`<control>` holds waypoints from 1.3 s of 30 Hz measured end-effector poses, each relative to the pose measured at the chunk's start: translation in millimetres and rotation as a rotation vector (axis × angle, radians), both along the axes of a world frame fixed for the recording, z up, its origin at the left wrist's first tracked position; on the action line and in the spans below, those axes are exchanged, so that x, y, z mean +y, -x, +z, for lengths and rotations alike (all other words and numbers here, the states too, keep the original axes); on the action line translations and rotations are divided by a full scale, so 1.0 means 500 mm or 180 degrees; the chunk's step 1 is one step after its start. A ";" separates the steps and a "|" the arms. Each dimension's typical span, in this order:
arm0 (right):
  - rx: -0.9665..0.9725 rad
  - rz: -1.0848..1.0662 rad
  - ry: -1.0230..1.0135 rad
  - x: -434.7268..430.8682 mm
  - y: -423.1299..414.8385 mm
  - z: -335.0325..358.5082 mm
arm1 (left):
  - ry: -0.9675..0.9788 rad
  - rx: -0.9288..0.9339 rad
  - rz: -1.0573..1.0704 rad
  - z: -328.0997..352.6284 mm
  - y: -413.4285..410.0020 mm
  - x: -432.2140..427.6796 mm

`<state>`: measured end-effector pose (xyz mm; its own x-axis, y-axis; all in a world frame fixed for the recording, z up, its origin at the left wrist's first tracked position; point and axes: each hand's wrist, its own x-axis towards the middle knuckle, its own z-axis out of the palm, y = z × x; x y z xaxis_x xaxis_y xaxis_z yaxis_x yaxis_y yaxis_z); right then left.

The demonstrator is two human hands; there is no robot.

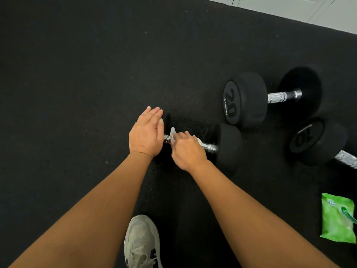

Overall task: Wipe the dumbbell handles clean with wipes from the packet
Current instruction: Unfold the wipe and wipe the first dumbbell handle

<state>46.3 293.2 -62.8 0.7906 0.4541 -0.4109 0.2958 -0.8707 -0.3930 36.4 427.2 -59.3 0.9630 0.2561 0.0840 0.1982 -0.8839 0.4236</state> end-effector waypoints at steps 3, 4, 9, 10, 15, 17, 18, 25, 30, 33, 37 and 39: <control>0.0052 0.0278 -0.0063 0.014 0.004 -0.004 | -0.0033 -0.0028 -0.0012 0.001 0.005 -0.002; 0.0140 0.0352 -0.0094 0.018 -0.002 0.000 | -0.0035 -0.0034 -0.0020 0.002 0.004 -0.002; 0.0271 0.0256 0.0096 0.003 -0.037 0.031 | -0.0022 -0.0007 -0.0037 0.003 0.001 -0.002; 0.0251 0.0187 0.0097 -0.002 -0.034 0.029 | -0.0025 -0.0021 -0.0040 0.003 0.001 -0.002; 0.0096 0.0294 -0.0036 -0.001 0.018 -0.005 | -0.0094 -0.0074 -0.0049 0.000 0.019 -0.003; 0.0079 0.0454 -0.0090 0.005 0.018 -0.009 | -0.0165 -0.0008 -0.0069 0.001 0.028 -0.003; 0.0081 0.0487 -0.0120 0.007 0.013 -0.011 | -0.0185 0.0020 -0.0082 0.001 0.031 -0.003; 0.0021 0.0025 -0.0083 -0.005 0.045 0.003 | -0.0169 -0.0056 -0.0092 -0.004 0.057 -0.006; 0.0139 0.0307 -0.0088 0.019 0.064 0.003 | -0.0189 -0.0131 -0.0134 -0.014 0.091 -0.004; 0.0164 0.0249 -0.0064 0.011 0.048 0.002 | -0.0162 -0.0216 -0.0168 -0.018 0.111 -0.003; 0.0080 0.0112 0.0068 -0.004 0.071 0.008 | -0.0142 -0.0305 -0.0213 -0.019 0.129 -0.005; 0.0038 0.0192 0.0034 -0.002 0.087 0.004 | -0.0152 -0.0294 -0.0216 -0.019 0.132 -0.006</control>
